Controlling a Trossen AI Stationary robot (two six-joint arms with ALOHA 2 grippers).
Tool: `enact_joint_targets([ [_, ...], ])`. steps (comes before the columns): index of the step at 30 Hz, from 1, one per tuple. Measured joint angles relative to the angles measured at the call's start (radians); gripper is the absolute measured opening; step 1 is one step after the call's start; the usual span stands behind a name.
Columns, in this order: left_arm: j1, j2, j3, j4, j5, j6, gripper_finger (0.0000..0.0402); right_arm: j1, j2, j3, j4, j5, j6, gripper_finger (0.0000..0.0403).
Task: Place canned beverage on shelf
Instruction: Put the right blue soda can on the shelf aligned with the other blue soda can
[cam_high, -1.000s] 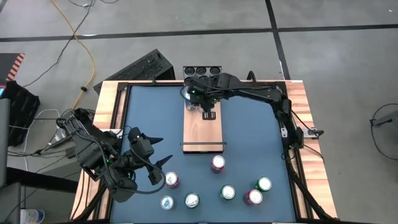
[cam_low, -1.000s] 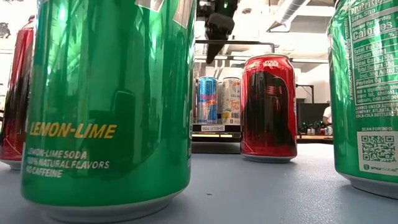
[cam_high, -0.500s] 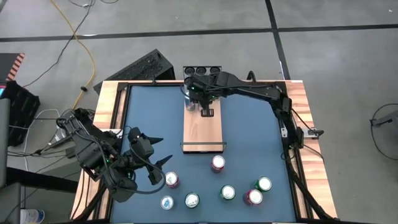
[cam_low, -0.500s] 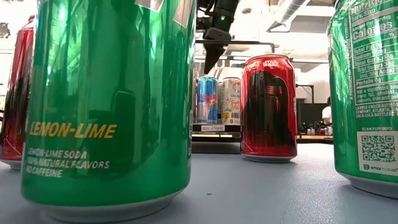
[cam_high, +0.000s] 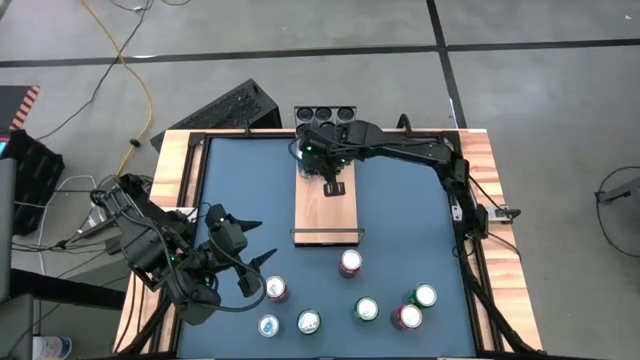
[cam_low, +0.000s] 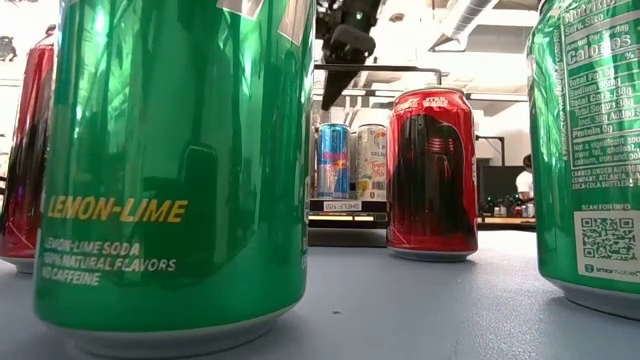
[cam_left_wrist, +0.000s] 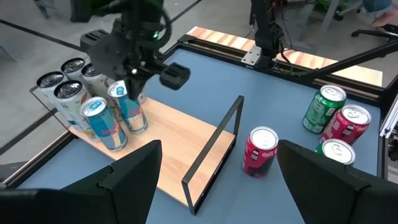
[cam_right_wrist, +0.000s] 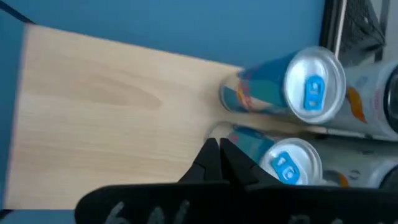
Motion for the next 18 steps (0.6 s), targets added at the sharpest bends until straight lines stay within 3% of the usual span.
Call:
enact_joint_targets([
  [18,0.000,0.000,0.000,0.001,0.001,0.000,0.0305,-0.086,0.022,0.000,0.002,0.031,0.042,0.0000],
])
